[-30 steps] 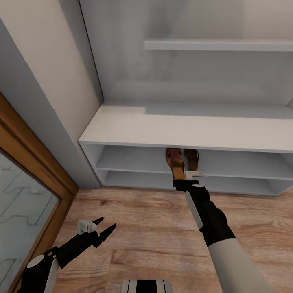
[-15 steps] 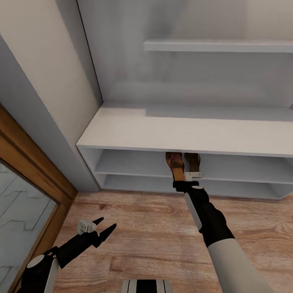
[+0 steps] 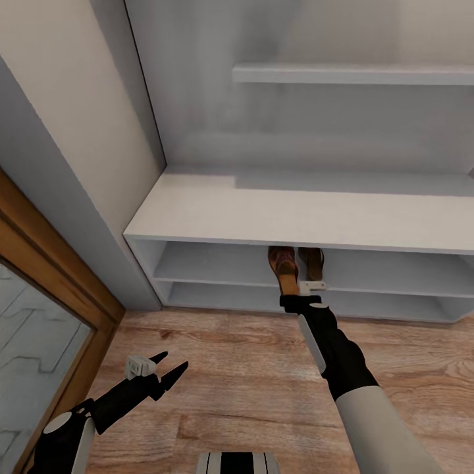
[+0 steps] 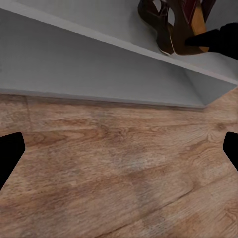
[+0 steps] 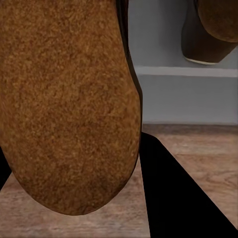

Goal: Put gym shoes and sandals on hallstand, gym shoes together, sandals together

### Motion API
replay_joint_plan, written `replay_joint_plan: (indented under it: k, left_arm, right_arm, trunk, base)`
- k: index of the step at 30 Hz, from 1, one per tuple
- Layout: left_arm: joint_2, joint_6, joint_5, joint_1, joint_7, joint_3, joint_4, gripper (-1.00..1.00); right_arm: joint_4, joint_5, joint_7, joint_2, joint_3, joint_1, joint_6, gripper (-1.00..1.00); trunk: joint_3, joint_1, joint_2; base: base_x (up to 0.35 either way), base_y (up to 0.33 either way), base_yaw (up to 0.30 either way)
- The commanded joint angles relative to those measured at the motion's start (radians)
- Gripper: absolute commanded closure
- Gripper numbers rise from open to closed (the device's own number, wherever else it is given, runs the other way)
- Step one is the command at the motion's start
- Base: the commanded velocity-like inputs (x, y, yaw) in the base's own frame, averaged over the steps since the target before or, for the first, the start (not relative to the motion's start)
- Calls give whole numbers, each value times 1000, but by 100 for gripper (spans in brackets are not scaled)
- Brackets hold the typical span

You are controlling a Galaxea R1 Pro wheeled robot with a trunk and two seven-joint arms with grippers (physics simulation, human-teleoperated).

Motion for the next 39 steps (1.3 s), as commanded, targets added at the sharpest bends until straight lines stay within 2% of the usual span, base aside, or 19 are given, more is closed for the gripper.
replay_joint_plan:
  k: [1,19,21,28,39]
  left_arm:
    - [0,0,0,0,0,0,0,-100]
    - [0,1,0,0,0,0,0,-100]
    - [0,2,0,0,0,0,0,-100]
    - [0,2,0,0,0,0,0,-100]
    - [0,2,0,0,0,0,0,-100]
  right_arm:
    - [1,-4,-1,0,0,0,-1,100]
    - [11,-4,1,0,0,0,-5,100]
    - [36,-4,1,0,-2,0,-38,100]
    - [114,-4,1,0,-2,0,-67,100]
    - [132,-3,1,0,-2,0,-71,100]
  trunk:
    - [0,0,0]
    - [0,0,0]
    - [0,0,0]
    - [0,0,0]
    - [0,0,0]
  base:
    - [0,0,0]
    - [98,0,0]
    - [3,0,0]
    - [83,0,0]
    - [81,0,0]
